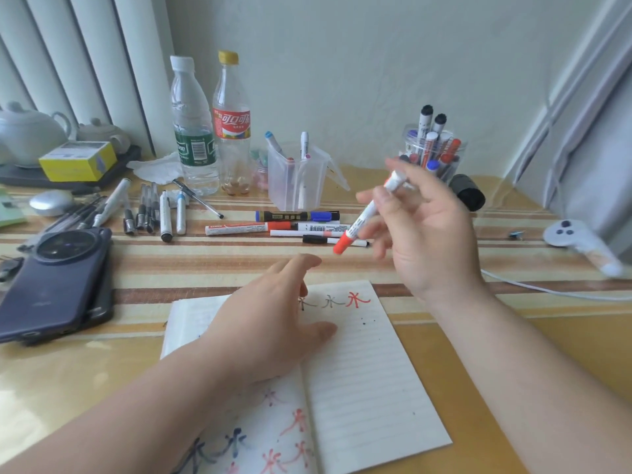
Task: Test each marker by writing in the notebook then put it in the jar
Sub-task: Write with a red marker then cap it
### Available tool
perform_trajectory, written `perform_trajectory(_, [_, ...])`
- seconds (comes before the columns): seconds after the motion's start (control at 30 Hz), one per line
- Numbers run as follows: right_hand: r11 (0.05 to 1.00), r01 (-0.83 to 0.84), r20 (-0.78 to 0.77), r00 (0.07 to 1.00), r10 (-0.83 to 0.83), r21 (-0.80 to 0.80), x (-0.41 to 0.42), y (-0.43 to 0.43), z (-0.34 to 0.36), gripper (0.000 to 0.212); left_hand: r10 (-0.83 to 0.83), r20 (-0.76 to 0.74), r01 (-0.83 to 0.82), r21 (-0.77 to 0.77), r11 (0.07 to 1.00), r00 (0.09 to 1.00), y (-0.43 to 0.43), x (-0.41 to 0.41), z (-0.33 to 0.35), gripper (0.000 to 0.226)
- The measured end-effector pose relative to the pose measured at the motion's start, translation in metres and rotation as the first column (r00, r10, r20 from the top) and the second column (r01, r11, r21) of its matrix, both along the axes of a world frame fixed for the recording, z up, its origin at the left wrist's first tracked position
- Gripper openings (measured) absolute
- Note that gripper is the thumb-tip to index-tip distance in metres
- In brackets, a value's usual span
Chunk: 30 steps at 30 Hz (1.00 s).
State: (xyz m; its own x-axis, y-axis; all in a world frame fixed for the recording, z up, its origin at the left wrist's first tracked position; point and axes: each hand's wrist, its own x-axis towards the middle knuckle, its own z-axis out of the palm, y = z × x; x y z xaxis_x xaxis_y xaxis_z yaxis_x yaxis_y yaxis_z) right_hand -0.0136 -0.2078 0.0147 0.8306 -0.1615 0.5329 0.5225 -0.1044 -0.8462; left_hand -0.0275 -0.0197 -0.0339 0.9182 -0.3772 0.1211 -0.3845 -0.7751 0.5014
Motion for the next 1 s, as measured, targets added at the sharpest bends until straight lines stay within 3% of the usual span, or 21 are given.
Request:
perform_trajectory(0.1, [0.972, 0.125, 0.205, 0.975, -0.084, -0.200, 0.016, -0.005, 0.024, 0.036, -0.010, 0.020, 0.009, 0.031, 0.999, 1.000, 0.000, 0.000, 0.001, 0.080])
perform_trajectory(0.23, [0.890, 0.343, 0.391, 0.896, -0.213, -0.300, 0.051, -0.028, 0.061, 0.036, -0.029, 0.031, 0.027, 0.046, 0.999, 0.999, 0.000, -0.002, 0.001, 0.071])
perform_trajectory(0.5, [0.763, 0.620, 0.381, 0.761, -0.525, -0.186, 0.102, -0.073, 0.088, 0.047, -0.017, 0.024, 0.015, 0.062, 0.998, 1.000, 0.000, 0.001, -0.002, 0.067])
perform_trajectory(0.6, [0.676, 0.691, 0.412, 0.710, -0.571, -0.255, 0.108, -0.082, 0.086, 0.045, -0.019, 0.025, 0.018, 0.068, 0.997, 0.999, -0.001, 0.002, -0.004, 0.065])
perform_trajectory(0.8, [0.474, 0.712, 0.436, 0.697, -0.570, -0.518, 0.109, -0.085, 0.077, 0.044, -0.025, 0.033, 0.022, 0.070, 0.997, 0.999, -0.001, 0.002, -0.005, 0.064])
perform_trajectory(1.0, [0.354, 0.524, 0.257, 0.772, -0.581, -0.774, 0.127, -0.088, 0.081, 0.050, -0.028, 0.042, 0.025, 0.062, 0.998, 0.999, 0.000, 0.003, -0.005, 0.064])
